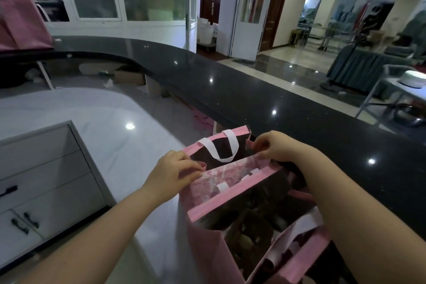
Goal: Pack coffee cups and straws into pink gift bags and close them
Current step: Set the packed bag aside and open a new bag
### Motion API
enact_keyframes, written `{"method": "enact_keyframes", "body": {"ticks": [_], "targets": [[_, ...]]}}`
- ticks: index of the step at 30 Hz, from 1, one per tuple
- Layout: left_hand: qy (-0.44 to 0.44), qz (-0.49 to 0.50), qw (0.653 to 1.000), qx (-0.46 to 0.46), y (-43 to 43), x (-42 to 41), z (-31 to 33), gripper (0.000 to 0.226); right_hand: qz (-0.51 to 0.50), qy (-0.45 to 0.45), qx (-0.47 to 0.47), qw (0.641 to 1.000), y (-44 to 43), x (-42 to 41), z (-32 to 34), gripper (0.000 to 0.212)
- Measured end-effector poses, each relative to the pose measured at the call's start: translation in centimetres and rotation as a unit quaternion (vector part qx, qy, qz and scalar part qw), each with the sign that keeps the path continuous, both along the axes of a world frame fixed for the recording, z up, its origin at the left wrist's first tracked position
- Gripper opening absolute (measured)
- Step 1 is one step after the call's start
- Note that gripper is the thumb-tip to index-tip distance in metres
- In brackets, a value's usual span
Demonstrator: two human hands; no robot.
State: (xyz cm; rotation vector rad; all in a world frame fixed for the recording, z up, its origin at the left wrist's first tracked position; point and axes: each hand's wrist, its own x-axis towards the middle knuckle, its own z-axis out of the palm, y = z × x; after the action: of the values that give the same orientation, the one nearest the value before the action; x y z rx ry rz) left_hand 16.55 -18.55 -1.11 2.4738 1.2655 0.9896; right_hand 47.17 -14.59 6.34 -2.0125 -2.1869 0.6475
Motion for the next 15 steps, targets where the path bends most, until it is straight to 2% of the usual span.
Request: {"method": "enact_keyframes", "body": {"ticks": [4, 6, 11, 15], "targets": [[-0.032, -0.055, 0.998, -0.01, 0.1, -1.1, -0.2, 0.038, 0.003, -0.049, 0.022, 0.999, 0.5, -0.8, 0.2, 0.013], [-0.045, -0.06, 0.997, -0.009, 0.2, -1.6, -0.3, 0.03, 0.003, -0.067, 0.035, 0.997, 0.8, -1.7, 0.2, 0.015], [-0.064, -0.014, 0.997, -0.032, 2.3, -3.9, 0.4, 0.016, -0.025, -0.047, 0.098, 0.994, 2.0, -5.6, 0.8, 0.027], [-0.09, 0.017, 0.996, 0.007, 5.2, -8.4, 1.6, 0.014, -0.039, -0.029, 0.15, 0.987, 3.9, -10.2, 2.1, 0.02]]}}
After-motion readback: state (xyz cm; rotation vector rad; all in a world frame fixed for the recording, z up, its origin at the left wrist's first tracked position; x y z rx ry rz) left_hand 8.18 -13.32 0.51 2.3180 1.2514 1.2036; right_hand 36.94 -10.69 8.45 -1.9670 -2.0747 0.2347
